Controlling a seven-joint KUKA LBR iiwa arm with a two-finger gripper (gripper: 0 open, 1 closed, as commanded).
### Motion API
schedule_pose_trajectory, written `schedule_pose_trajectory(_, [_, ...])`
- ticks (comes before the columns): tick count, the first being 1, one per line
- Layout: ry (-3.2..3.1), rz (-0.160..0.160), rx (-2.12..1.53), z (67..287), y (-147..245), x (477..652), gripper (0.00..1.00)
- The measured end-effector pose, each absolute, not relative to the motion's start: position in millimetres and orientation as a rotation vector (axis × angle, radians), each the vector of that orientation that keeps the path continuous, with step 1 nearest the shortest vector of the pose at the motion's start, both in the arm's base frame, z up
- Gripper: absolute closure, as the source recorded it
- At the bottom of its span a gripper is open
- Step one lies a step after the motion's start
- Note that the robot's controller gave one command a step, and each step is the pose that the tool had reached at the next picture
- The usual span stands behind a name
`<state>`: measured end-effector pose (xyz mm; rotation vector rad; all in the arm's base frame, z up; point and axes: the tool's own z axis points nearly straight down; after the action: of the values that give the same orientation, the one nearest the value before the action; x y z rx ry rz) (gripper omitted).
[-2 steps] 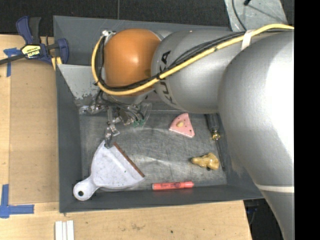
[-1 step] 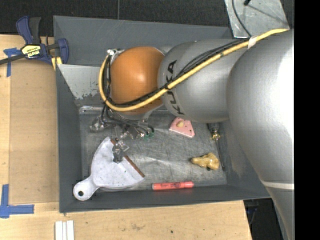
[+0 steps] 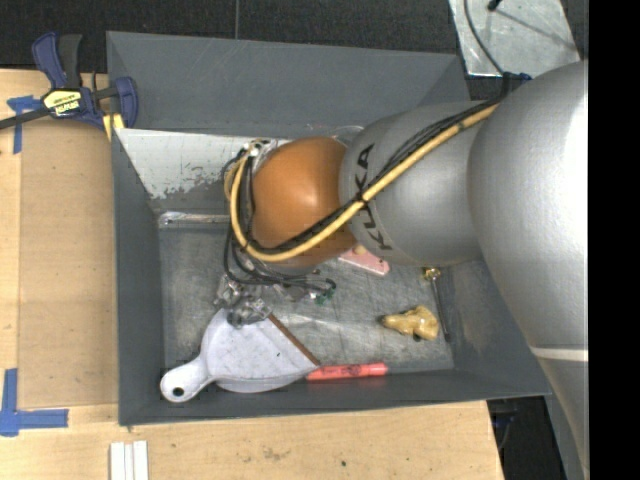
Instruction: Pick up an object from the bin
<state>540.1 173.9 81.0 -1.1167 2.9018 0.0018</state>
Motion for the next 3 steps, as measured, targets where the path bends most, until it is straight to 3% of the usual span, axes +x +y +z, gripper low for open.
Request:
schedule_pose_trajectory(1, [2.902, 0.002, -1.116, 81.0, 173.9, 540.1, 1.00])
schedule_pose_trajectory(2, [2.918, 0.002, -1.136, 187.9, 212.2, 530.2, 1.00])
schedule_pose_trajectory(3, [2.919, 0.002, -1.134, 187.8, 212.1, 530.2, 1.00])
